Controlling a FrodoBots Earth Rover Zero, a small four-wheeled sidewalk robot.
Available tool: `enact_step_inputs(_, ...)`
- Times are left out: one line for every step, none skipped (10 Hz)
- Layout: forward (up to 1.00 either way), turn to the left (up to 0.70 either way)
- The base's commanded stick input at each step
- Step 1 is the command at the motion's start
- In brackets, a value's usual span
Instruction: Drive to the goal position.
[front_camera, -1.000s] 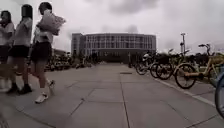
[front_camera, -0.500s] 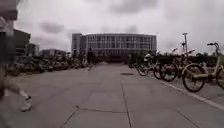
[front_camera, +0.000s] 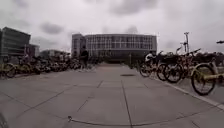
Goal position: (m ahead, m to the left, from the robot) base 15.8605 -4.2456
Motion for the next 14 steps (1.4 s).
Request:
enact_step_inputs(0.60, 0.01)
enact_step_inputs(0.60, 0.01)
enact_step_inputs(0.60, 0.01)
enact_step_inputs(0.60, 0.01)
enact_step_inputs(0.60, 0.01)
enact_step_inputs(0.60, 0.01)
enact_step_inputs(0.60, 0.01)
enact_step_inputs(0.60, 0.01)
enact_step_inputs(0.60, 0.01)
enact_step_inputs(0.60, 0.01)
enact_step_inputs(0.60, 0.01)
enact_step_inputs(0.60, 0.01)
enact_step_inputs(0.60, 0.01)
enact_step_inputs(0.60, 0.01)
